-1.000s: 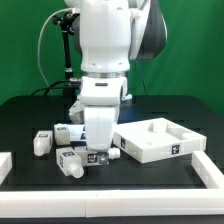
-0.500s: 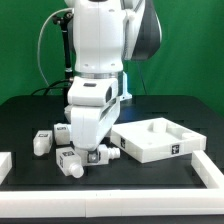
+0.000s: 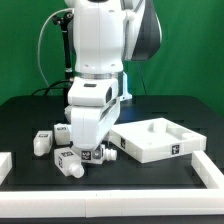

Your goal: Assemble one leg

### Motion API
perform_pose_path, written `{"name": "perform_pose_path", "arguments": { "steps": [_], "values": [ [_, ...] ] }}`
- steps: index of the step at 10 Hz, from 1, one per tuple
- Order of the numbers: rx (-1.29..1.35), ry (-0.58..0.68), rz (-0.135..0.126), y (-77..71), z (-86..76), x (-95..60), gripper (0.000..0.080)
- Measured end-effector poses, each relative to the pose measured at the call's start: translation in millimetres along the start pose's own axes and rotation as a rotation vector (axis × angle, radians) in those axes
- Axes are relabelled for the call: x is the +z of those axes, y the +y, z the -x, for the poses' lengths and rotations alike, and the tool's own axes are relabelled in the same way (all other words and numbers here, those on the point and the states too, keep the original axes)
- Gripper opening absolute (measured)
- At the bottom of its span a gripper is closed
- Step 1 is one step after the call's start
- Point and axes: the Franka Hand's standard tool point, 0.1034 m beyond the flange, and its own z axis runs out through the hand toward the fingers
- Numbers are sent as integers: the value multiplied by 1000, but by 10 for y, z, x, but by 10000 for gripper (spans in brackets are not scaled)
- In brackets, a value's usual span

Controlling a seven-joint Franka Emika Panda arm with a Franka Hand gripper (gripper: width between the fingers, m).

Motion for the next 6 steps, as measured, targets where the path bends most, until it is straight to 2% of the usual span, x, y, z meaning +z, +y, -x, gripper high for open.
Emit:
{"name": "perform_pose_path", "arguments": {
  "steps": [2,4,6],
  "values": [
    [-1,0,0,1,4,-2,284],
    [-144,-27,-1,-45,70,-167,284],
    [-158,-33,2,-95,93,-227,285]
  ]
}}
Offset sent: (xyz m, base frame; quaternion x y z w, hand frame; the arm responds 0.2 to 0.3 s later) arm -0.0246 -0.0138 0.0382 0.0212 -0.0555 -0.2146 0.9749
